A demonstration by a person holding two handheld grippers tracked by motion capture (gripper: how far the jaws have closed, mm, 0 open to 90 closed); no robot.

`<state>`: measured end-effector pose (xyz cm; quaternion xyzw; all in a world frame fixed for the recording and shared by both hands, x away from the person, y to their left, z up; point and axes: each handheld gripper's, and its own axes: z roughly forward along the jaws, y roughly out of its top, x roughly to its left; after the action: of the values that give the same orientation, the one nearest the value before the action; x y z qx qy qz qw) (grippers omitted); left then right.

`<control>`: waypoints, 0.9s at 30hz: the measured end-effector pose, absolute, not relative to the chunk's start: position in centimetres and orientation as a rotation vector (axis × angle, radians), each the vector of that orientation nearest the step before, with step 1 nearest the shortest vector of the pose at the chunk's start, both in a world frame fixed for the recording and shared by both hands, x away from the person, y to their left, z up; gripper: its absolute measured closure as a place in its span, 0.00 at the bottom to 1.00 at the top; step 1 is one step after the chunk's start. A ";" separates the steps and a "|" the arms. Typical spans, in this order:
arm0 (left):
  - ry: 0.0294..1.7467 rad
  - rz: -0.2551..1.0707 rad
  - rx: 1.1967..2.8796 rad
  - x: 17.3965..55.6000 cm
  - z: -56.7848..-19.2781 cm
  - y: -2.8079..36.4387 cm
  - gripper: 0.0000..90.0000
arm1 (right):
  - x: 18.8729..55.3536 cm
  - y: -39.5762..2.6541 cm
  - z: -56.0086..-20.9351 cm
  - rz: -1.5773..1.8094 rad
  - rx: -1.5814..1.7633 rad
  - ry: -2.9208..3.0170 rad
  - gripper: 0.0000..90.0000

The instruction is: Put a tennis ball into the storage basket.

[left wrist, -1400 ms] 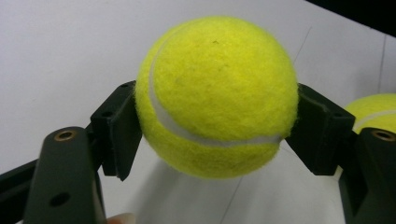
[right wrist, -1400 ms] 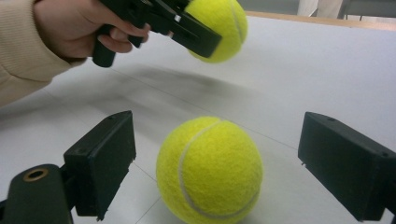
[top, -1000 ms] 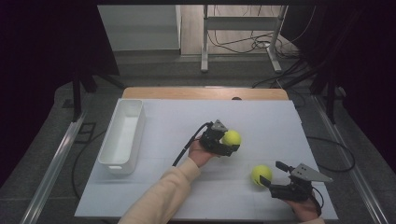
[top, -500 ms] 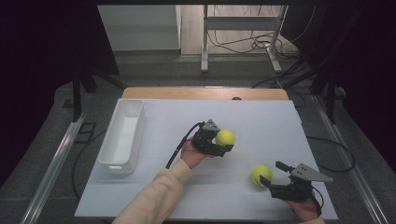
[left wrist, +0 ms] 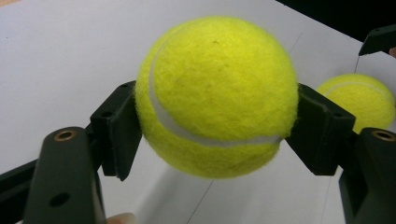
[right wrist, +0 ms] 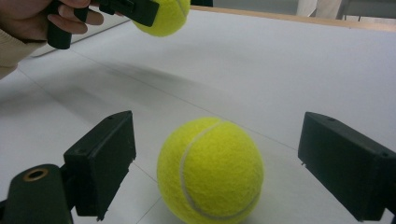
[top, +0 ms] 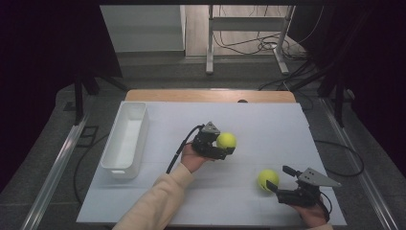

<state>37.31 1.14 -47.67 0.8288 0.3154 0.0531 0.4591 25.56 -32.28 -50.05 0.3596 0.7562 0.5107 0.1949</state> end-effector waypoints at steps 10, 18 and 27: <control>0.790 0.145 2.032 37.4 -47.5 2.0 0.30 | 25.6 -32.3 -50.1 1.432 1.008 2.120 0.13; 0.799 0.143 2.021 37.5 -47.4 2.7 0.30 | 25.6 -32.3 -50.1 1.431 1.011 2.119 0.13; 0.804 0.147 2.011 37.5 -47.4 3.4 0.30 | 25.6 -32.3 -50.1 1.427 1.010 2.123 0.13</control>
<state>37.54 3.36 -47.38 0.8194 0.3275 0.0597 0.4666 25.59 -32.29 -50.10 0.3604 0.7572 0.5089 0.1946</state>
